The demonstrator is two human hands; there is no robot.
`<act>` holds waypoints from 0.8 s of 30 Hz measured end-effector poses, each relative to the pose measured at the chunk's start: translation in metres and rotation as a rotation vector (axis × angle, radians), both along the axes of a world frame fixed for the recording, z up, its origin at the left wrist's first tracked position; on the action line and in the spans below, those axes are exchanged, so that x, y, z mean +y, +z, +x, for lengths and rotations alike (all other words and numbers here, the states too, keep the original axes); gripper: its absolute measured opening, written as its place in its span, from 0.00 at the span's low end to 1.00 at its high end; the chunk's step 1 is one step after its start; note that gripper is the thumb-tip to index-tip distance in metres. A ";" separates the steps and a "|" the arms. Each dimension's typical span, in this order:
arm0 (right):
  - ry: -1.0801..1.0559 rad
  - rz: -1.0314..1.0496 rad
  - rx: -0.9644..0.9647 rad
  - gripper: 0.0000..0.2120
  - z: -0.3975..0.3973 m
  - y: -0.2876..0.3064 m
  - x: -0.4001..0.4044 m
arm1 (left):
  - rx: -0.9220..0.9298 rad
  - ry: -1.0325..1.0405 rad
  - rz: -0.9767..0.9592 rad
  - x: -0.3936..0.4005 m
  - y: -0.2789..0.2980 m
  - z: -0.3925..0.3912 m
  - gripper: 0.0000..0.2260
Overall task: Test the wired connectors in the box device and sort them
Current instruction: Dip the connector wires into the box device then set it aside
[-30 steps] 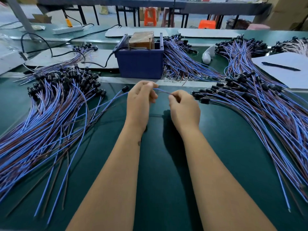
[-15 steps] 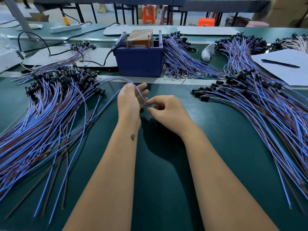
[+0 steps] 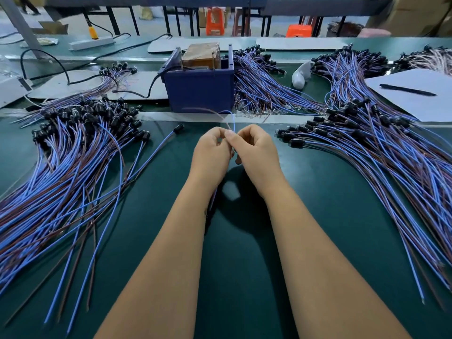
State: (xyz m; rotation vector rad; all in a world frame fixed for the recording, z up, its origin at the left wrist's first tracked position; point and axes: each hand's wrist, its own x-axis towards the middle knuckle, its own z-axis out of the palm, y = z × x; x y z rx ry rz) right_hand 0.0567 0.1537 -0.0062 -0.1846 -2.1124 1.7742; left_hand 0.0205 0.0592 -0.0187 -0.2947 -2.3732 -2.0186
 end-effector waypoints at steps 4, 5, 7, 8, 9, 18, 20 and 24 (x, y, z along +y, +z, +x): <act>-0.078 -0.016 -0.060 0.08 -0.005 -0.002 0.004 | 0.093 -0.004 -0.150 0.005 -0.003 0.002 0.11; -0.079 -0.030 -0.062 0.07 -0.005 -0.002 0.004 | 0.098 -0.011 -0.168 0.006 -0.003 0.003 0.12; -0.074 -0.044 -0.050 0.07 -0.006 -0.003 0.004 | 0.074 -0.038 -0.133 0.008 -0.002 0.006 0.14; -0.071 -0.048 -0.039 0.07 -0.006 -0.003 0.004 | 0.037 -0.056 -0.061 0.009 0.000 0.007 0.15; -0.068 -0.058 -0.024 0.07 -0.006 -0.003 0.005 | -0.002 -0.076 0.028 0.010 0.002 0.008 0.15; 0.090 -0.307 -0.041 0.08 -0.004 0.002 0.007 | -0.085 -0.064 0.226 0.002 0.013 0.012 0.09; 0.072 -0.233 -0.056 0.06 -0.005 0.000 0.005 | -0.089 -0.021 0.204 0.002 0.012 0.010 0.08; 0.052 -0.084 -0.062 0.06 -0.007 -0.004 0.003 | -0.083 0.047 0.200 -0.002 0.010 0.006 0.06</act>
